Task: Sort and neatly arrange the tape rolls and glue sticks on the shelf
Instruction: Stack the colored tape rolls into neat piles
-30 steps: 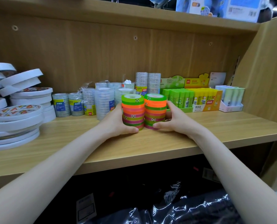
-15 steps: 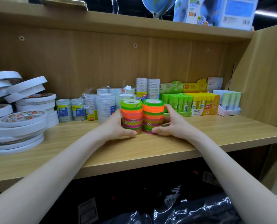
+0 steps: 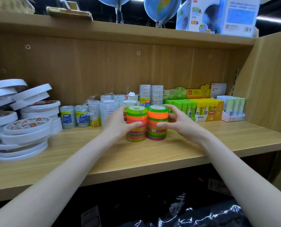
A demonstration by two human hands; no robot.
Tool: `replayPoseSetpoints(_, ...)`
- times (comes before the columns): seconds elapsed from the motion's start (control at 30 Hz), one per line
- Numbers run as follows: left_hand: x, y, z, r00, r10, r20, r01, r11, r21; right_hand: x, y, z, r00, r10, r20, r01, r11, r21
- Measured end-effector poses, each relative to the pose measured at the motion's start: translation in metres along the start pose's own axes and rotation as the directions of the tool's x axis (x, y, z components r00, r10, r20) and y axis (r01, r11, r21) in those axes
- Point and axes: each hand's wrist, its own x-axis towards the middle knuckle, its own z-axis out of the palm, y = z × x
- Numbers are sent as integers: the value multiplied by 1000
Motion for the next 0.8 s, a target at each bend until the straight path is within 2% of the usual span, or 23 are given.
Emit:
replayPoseSetpoints(0.1, -1, 1, 1, 998, 21, 53, -19, 999, -35, 1, -6, -3, 1000, -10, 9, 10, 999, -52)
replayPoseSetpoints(0.2, -2, 0, 2, 999, 23, 35, -22, 999, -32, 3, -12, -2, 997, -73, -40, 69, 993, -94)
replayPoseSetpoints(0.37, -1, -1, 0, 998, 56, 15, -57, 997, 54, 3, -14, 1, 982, -182, -55, 157, 940, -302)
replayPoseSetpoints(0.47, 0, 2, -3, 994, 95, 50, -99, 992, 75, 4, -10, 5, 972, -217, -92, 173, 921, -348)
replayPoseSetpoints(0.57, -1, 5, -5, 993, 84, 85, -84, 996, -5, 3, -6, 8, 976, -190, -110, 152, 946, -286)
replayPoseSetpoints(0.67, -4, 3, -6, 995, -32, 98, 51, 978, -201, -5, -5, 3, 988, -109, -112, 100, 992, -77)
replayPoseSetpoints(0.8, -3, -4, -12, 972, -163, 170, 227, 842, -489, -10, 0, -8, 991, -56, -123, 64, 996, 59)
